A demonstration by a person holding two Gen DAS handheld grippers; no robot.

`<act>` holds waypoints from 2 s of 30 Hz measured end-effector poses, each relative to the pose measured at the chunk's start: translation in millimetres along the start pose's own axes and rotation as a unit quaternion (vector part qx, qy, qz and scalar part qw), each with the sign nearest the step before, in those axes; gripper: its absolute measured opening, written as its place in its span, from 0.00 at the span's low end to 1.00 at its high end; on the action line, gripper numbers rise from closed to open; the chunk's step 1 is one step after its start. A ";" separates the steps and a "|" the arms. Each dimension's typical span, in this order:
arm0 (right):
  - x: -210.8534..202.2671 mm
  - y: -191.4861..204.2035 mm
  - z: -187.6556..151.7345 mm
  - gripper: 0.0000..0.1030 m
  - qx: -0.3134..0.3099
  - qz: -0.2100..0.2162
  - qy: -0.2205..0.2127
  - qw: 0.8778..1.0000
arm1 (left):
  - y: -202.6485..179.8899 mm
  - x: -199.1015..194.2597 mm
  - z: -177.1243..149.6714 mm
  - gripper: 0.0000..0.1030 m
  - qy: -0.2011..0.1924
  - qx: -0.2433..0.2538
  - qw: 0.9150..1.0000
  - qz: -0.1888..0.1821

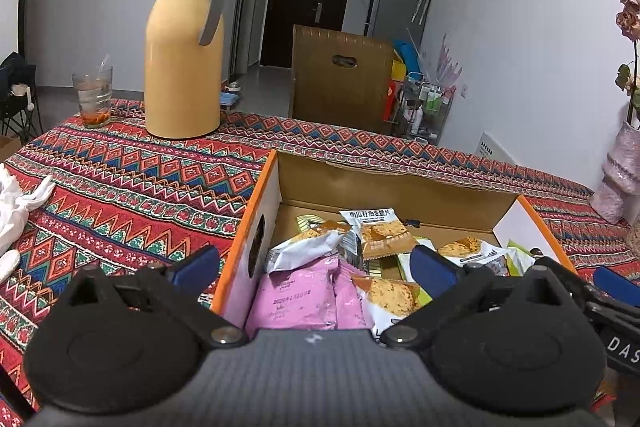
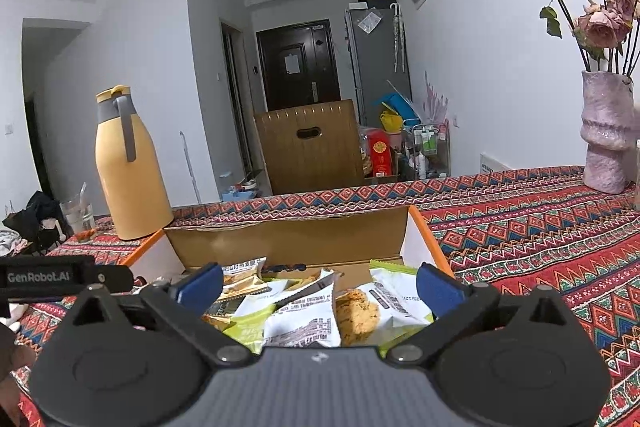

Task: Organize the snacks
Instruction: 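Open both grippers to drop the packets into the box, then withdraw both grippers back to the bags in front of the box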

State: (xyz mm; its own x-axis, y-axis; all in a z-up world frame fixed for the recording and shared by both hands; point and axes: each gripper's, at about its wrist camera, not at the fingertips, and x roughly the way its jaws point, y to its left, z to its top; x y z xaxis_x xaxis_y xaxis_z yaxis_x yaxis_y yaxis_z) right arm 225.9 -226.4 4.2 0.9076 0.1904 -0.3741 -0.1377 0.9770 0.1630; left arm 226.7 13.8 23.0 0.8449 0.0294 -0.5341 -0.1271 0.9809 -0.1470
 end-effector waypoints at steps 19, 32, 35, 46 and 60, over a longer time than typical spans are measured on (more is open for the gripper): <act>-58.8 8.3 0.7 1.00 -0.010 -0.018 -0.022 1.000 | -0.7 -75.8 -2.7 1.00 -0.043 0.029 0.998 -0.038; -82.3 17.1 -35.8 1.00 -0.026 -0.023 0.033 0.999 | 34.6 -95.8 -35.9 1.00 -0.014 0.036 0.999 -0.013; -82.5 19.7 -42.0 1.00 -0.029 -0.021 0.046 0.998 | 38.6 -95.9 -44.2 1.00 -0.009 0.040 0.999 -0.008; -73.4 30.1 -50.3 1.00 -0.047 -0.030 0.076 0.996 | 55.1 -67.3 -59.8 1.00 0.026 0.015 0.999 -0.015; -20.5 30.9 -51.1 0.81 -0.063 -0.033 0.143 0.987 | 60.6 -55.7 -67.6 1.00 0.044 0.000 0.999 -0.015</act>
State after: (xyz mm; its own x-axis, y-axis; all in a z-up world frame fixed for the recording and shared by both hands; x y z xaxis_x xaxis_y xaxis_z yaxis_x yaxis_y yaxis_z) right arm 182.8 -195.2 -29.8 0.7701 0.1269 -0.6252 -0.1458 0.9891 0.0211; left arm 136.9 58.6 -12.4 0.7994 -0.0174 -0.6006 -0.1016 0.9813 -0.1636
